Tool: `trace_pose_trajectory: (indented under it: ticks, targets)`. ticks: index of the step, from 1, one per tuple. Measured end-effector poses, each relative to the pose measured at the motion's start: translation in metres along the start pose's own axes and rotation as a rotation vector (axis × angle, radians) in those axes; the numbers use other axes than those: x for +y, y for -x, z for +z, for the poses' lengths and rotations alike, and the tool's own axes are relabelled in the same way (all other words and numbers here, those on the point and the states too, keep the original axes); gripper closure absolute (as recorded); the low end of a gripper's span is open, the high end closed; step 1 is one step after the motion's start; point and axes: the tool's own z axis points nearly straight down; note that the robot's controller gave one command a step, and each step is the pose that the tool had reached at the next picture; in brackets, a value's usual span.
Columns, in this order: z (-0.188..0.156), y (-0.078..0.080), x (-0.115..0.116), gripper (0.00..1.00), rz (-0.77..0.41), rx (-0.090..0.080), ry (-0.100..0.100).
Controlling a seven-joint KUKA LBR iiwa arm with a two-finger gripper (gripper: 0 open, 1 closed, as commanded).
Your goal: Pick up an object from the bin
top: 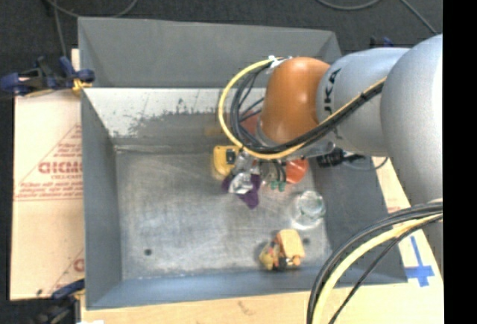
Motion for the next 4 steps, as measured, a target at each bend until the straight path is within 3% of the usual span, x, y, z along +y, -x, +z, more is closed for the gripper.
trace_pose_trajectory:
  ticks: [1, 2, 3, 4]
  targets:
    - [-0.113, -0.001, -0.007, 1.0, -0.002, 0.016, -0.007]
    - [-0.113, -0.001, -0.007, 1.0, -0.001, 0.016, -0.007]
    - [-0.089, -0.01, 0.026, 1.0, 0.011, 0.014, -0.007]
    - [-0.203, -0.017, 0.024, 1.0, -0.07, 0.015, -0.008]
